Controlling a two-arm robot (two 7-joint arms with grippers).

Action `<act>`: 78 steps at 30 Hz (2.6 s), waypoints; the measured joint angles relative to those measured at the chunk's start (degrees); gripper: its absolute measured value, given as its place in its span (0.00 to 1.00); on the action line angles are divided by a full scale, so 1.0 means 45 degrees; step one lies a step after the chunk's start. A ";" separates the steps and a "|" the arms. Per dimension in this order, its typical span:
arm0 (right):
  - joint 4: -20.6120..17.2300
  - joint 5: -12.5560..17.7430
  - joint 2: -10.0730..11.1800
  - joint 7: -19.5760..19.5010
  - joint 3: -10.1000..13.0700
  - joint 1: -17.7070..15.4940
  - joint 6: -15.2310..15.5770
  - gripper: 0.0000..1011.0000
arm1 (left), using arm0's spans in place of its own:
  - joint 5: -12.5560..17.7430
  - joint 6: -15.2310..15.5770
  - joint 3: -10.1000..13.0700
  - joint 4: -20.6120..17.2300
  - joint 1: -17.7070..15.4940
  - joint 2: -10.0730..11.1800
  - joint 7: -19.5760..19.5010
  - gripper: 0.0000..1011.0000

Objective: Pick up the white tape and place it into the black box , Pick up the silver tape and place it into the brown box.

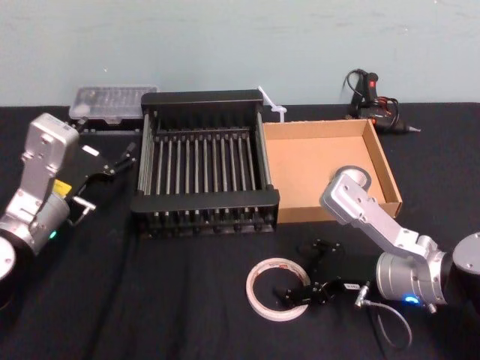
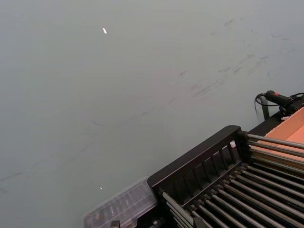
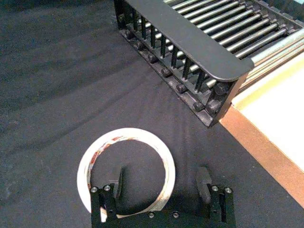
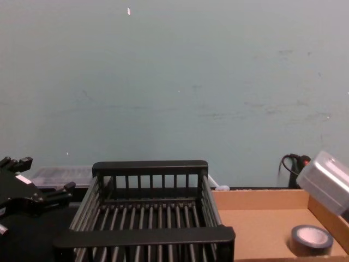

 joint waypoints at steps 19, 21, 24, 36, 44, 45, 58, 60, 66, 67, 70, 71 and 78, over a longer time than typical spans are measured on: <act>0.0039 -0.0061 -0.0055 0.0038 -0.0030 -0.0020 0.0015 0.99 | -0.0001 0.0000 0.0000 0.0000 -0.0001 0.0000 0.0001 0.99; 0.0008 -0.0066 -0.0056 0.0003 -0.0009 -0.0050 0.0002 0.99 | -0.0001 0.0000 0.0000 -0.0001 0.0000 0.0000 0.0000 0.99; -0.0022 -0.0067 -0.0061 -0.0039 0.0025 -0.0079 -0.0029 0.99 | -0.0001 0.0000 0.0000 0.0000 0.0000 0.0000 0.0000 0.99; -0.0068 -0.0080 -0.0060 -0.0015 0.0054 -0.0122 -0.0112 0.99 | -0.0001 0.0000 0.0000 0.0000 -0.0001 0.0000 0.0000 0.99; -0.0079 -0.0112 -0.0076 0.0015 0.0020 -0.0127 -0.0108 0.99 | 0.0000 0.0000 0.0000 0.0000 0.0000 0.0000 0.0000 0.99; -0.0077 -0.0114 -0.0078 0.0017 0.0018 -0.0127 -0.0105 0.99 | -0.0001 0.0000 0.0000 -0.0001 0.0000 0.0000 0.0001 0.99; -0.0064 -0.0139 -0.0069 0.0117 -0.0056 -0.0086 -0.0065 0.99 | -0.0001 0.0000 0.0000 0.0000 -0.0001 0.0000 0.0001 0.99; -0.0053 -0.0140 -0.0067 0.0134 -0.0069 -0.0072 -0.0058 0.99 | -0.0001 0.0000 0.0000 -0.0001 -0.0001 0.0000 0.0001 0.99; -0.0048 -0.0144 -0.0074 0.0128 -0.0079 -0.0065 -0.0037 0.99 | 0.0000 0.0000 0.0000 0.0000 0.0000 0.0000 0.0000 0.99; -0.0048 -0.0145 -0.0074 0.0122 -0.0078 -0.0068 -0.0037 0.99 | -0.0001 0.0000 0.0000 0.0000 -0.0001 0.0000 0.0001 0.99; -0.0048 -0.0145 -0.0074 0.0120 -0.0077 -0.0070 -0.0037 0.99 | 0.0000 0.0000 0.0000 0.0000 0.0000 0.0000 0.0000 0.99; -0.0048 -0.0145 -0.0074 0.0118 -0.0076 -0.0070 -0.0038 0.99 | -0.0001 0.0000 0.0000 0.0000 -0.0001 0.0001 0.0001 0.99; -0.0049 -0.0145 -0.0074 0.0110 -0.0070 -0.0072 -0.0037 0.99 | -0.0001 0.0000 -0.0001 0.0000 -0.0001 0.0000 0.0000 0.99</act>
